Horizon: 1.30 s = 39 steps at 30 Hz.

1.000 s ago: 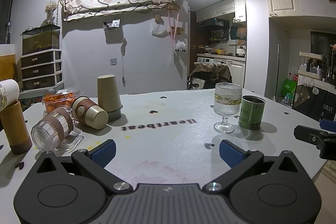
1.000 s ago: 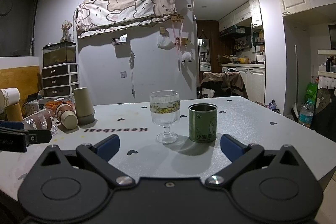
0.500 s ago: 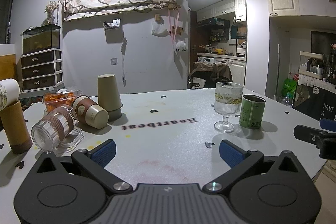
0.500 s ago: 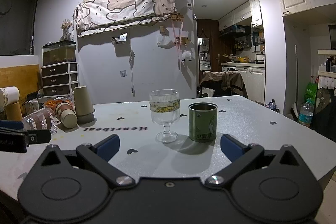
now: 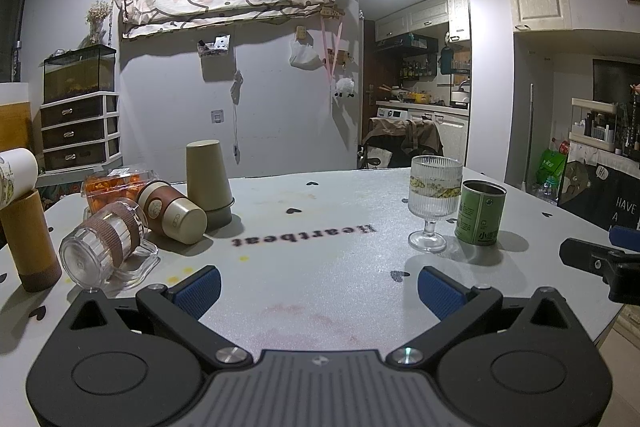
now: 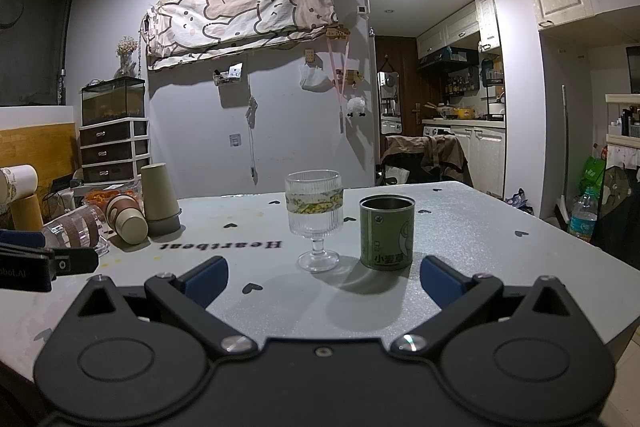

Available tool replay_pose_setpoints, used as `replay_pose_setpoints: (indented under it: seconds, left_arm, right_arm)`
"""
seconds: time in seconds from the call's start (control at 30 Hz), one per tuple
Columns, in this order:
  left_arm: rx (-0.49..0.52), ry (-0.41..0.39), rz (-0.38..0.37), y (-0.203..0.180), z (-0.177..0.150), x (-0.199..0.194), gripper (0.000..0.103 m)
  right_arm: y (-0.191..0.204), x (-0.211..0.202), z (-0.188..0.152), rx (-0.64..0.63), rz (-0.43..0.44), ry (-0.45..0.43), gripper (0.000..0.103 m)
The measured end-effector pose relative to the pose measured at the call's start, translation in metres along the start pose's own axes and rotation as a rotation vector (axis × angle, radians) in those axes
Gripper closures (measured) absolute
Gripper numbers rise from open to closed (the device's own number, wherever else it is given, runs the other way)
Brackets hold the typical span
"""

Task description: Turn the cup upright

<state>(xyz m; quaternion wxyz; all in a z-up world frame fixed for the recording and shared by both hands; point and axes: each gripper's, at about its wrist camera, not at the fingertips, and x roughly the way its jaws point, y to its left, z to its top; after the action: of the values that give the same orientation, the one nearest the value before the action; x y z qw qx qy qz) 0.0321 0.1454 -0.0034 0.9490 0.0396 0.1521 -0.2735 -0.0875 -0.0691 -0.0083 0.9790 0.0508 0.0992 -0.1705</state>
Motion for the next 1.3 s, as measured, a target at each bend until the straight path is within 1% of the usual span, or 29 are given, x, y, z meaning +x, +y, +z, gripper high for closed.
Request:
replay_pose_setpoints:
  seconds: [0.17,0.43,0.47,0.63,0.87,1.1,1.13,1.3]
  left_arm:
    - [0.0,0.001,0.0,0.0002,-0.0001,-0.0002,0.0]
    - [0.0,0.001,0.0,0.0002,0.0003,0.0,0.0]
    - [0.0,0.001,0.0,0.0004,0.0001,-0.0001,0.0]
    - [0.0,0.001,-0.001,0.0001,0.0004,0.0,0.0]
    - [0.001,0.002,-0.001,0.0001,0.0003,-0.0001,0.0]
    - [0.0,0.002,0.0,-0.0002,0.0005,0.0001,0.0]
    - [0.0,0.001,0.0,-0.0003,0.0006,0.0001,0.0]
    - [0.0,0.001,0.0,-0.0001,0.0004,-0.0001,0.0]
  right_arm:
    - [0.0001,-0.0001,0.0012,0.0,-0.001,0.001,0.0]
    - [-0.0011,0.0006,-0.0061,0.0,0.0,0.002,0.0]
    - [0.0001,-0.0001,0.0019,-0.001,0.0,0.001,0.0]
    - [-0.0006,0.0004,-0.0023,0.0,0.0,0.001,0.0]
    - [0.0001,-0.0002,0.0017,-0.001,0.0,0.002,0.0]
    - [-0.0004,0.0004,-0.0043,-0.002,0.0,0.004,0.0]
    - [0.0001,-0.0003,0.0029,-0.001,0.0,0.002,0.0]
    - [-0.0003,0.0004,-0.0007,-0.003,0.0,0.003,0.0]
